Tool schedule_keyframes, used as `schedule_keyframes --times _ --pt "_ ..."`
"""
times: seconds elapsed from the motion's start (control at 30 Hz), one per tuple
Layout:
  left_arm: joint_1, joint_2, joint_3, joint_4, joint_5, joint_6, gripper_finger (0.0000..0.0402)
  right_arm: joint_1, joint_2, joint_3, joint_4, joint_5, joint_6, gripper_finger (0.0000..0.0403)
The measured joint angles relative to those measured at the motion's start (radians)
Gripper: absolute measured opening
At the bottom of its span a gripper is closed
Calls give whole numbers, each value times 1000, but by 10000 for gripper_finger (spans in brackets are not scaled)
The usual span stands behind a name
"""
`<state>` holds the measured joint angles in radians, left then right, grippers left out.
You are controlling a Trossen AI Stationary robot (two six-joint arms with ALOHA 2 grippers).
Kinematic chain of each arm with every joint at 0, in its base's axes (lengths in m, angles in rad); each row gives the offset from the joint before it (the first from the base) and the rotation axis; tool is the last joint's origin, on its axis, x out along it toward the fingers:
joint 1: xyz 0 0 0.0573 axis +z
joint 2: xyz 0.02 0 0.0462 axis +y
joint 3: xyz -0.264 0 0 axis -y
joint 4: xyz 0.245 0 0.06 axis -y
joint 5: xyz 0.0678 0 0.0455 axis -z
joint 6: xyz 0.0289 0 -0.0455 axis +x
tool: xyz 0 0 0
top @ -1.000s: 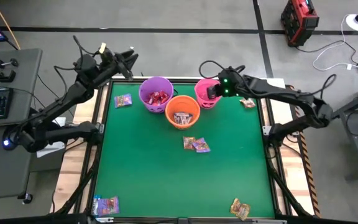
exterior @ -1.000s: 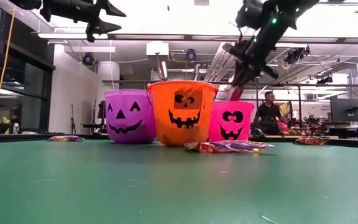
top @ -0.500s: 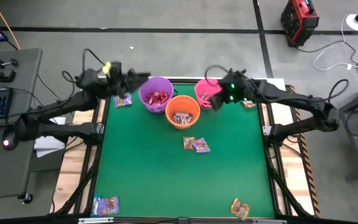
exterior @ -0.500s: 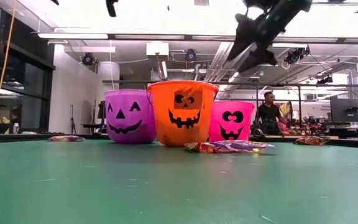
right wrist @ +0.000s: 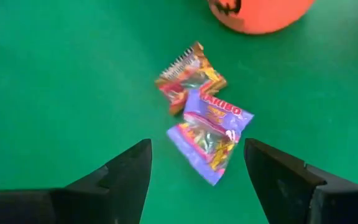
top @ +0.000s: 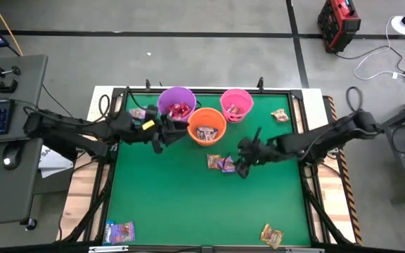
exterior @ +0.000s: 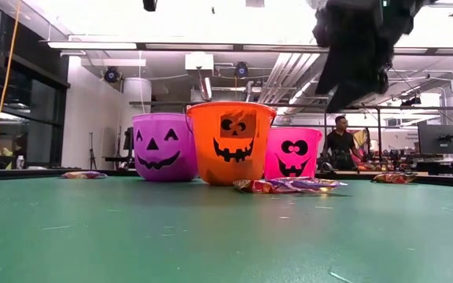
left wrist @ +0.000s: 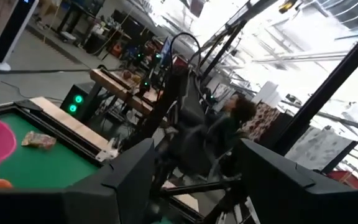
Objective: Sort candy by brand, put in halloween buckets
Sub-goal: Put the violet gummy candy into the pink bucket
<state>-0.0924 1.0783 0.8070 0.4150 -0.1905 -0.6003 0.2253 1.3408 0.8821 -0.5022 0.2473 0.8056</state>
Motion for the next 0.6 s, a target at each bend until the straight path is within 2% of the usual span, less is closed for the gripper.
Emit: schedule_keyframes --times 0.1,0.3,0.5,0.6 --pt "-3 3 0 1 0 2 220 18 87 -16 54 38 -32 248" --pt "0 -14 0 3 5 30 220 15 263 0 68 38 -130 248" --pt "0 -23 0 -2 13 37 220 17 381 1 135 -15 -127 247" --pt "0 -25 0 -4 42 37 220 18 398 6 130 -8 -65 224"
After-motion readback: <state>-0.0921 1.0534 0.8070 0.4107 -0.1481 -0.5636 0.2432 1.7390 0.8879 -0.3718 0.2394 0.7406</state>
